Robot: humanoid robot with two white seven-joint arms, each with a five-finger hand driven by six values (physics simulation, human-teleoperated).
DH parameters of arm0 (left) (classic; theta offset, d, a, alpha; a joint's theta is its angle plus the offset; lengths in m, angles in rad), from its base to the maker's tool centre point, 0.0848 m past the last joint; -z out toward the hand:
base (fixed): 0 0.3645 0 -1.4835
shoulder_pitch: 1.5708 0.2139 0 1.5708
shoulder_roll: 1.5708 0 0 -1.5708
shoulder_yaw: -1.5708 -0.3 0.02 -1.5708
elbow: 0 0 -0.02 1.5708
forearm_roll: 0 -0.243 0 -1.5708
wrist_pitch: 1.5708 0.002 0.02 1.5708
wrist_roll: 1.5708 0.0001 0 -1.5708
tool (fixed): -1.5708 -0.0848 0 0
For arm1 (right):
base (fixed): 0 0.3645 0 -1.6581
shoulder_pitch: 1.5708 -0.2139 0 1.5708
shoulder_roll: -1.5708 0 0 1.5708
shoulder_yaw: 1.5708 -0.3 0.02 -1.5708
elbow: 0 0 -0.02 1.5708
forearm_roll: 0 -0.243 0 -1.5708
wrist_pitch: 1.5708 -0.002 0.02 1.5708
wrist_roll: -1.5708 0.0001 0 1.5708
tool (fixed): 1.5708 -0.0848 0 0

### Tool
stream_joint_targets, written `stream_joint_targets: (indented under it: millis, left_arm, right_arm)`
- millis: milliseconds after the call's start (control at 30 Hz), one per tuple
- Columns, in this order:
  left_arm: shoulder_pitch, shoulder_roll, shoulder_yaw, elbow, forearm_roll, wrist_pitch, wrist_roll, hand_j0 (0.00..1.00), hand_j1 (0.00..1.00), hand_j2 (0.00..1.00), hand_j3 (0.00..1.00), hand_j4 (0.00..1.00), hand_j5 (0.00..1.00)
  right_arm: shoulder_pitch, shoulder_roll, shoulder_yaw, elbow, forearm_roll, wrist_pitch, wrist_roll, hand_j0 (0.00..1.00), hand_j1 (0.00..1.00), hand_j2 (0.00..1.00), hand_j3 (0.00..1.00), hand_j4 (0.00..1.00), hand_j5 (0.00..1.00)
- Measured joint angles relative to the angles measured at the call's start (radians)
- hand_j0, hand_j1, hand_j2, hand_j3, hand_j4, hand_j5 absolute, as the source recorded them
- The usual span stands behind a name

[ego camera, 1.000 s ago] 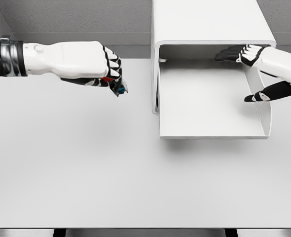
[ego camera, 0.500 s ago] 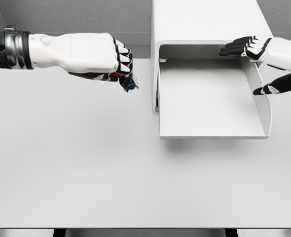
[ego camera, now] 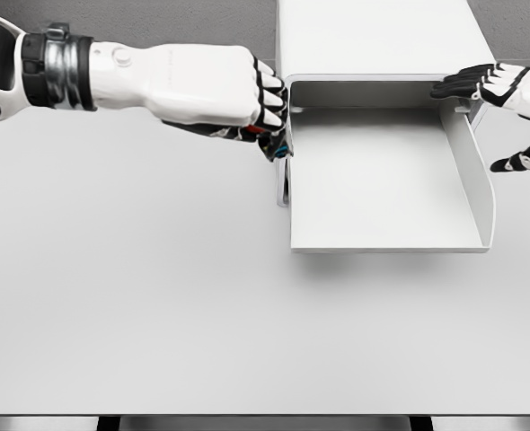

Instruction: Slide open multi-storey tabletop storage cabinets and put open load switch and slide close multi-storey tabletop storage cabinets

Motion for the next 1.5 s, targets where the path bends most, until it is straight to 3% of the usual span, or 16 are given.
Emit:
stream_joint_targets:
  millis: [100, 433, 733, 1200, 1267, 1333, 1400, 1467, 1500]
  left_arm:
    - [-0.012, -0.020, 0.001, 0.000, 0.002, 0.000, 0.000, 0.42, 0.42, 0.42, 0.42, 0.42, 0.42]
    - [-0.015, -0.143, 0.000, 0.029, 0.007, 0.000, 0.000, 0.42, 0.42, 0.42, 0.42, 0.42, 0.42]
    - [-0.014, -0.259, -0.009, 0.137, 0.005, 0.000, 0.000, 0.42, 0.42, 0.42, 0.42, 0.42, 0.42]
    - [-0.032, -0.381, -0.065, 0.286, -0.007, 0.000, -0.004, 0.44, 0.44, 0.44, 0.44, 0.44, 0.44]
    - [-0.035, -0.391, -0.066, 0.296, -0.005, 0.000, -0.004, 0.48, 0.48, 0.48, 0.48, 0.48, 0.48]
    - [-0.037, -0.398, -0.066, 0.303, -0.004, 0.000, -0.004, 0.71, 0.71, 0.71, 0.71, 0.71, 0.71]
    - [-0.035, -0.397, -0.068, 0.302, -0.005, 0.000, -0.004, 0.71, 0.71, 0.71, 0.71, 0.71, 0.71]
    - [-0.035, -0.395, -0.069, 0.295, -0.006, 0.000, -0.005, 0.80, 0.80, 0.80, 0.80, 0.80, 0.80]
    - [-0.035, -0.394, -0.069, 0.293, -0.007, 0.000, -0.005, 0.95, 0.95, 0.95, 0.95, 0.95, 0.95]
  right_arm:
    - [0.003, 0.000, 0.001, 0.000, 0.001, 0.000, 0.001, 0.94, 0.94, 0.94, 0.94, 0.94, 0.94]
    - [0.006, 0.000, -0.004, 0.001, 0.001, 0.000, 0.000, 1.00, 1.00, 1.00, 1.00, 1.00, 1.00]
    - [0.026, 0.036, -0.001, -0.002, 0.001, 0.000, -0.105, 1.00, 1.00, 1.00, 1.00, 1.00, 1.00]
    - [0.031, 0.075, 0.001, -0.002, 0.001, 0.001, -0.119, 1.00, 1.00, 1.00, 1.00, 1.00, 1.00]
    - [0.031, 0.076, 0.001, -0.002, 0.001, 0.001, -0.119, 1.00, 1.00, 1.00, 1.00, 1.00, 1.00]
    - [0.031, 0.076, 0.001, -0.002, 0.001, 0.001, -0.120, 1.00, 1.00, 1.00, 1.00, 1.00, 1.00]
    - [0.031, 0.076, 0.001, -0.002, 0.001, 0.001, -0.120, 1.00, 1.00, 1.00, 1.00, 1.00, 1.00]
    - [0.029, 0.076, 0.001, -0.002, 0.001, 0.001, -0.120, 1.00, 1.00, 1.00, 1.00, 1.00, 1.00]
    - [0.029, 0.077, 0.001, -0.002, 0.001, 0.001, -0.120, 1.00, 1.00, 1.00, 1.00, 1.00, 1.00]
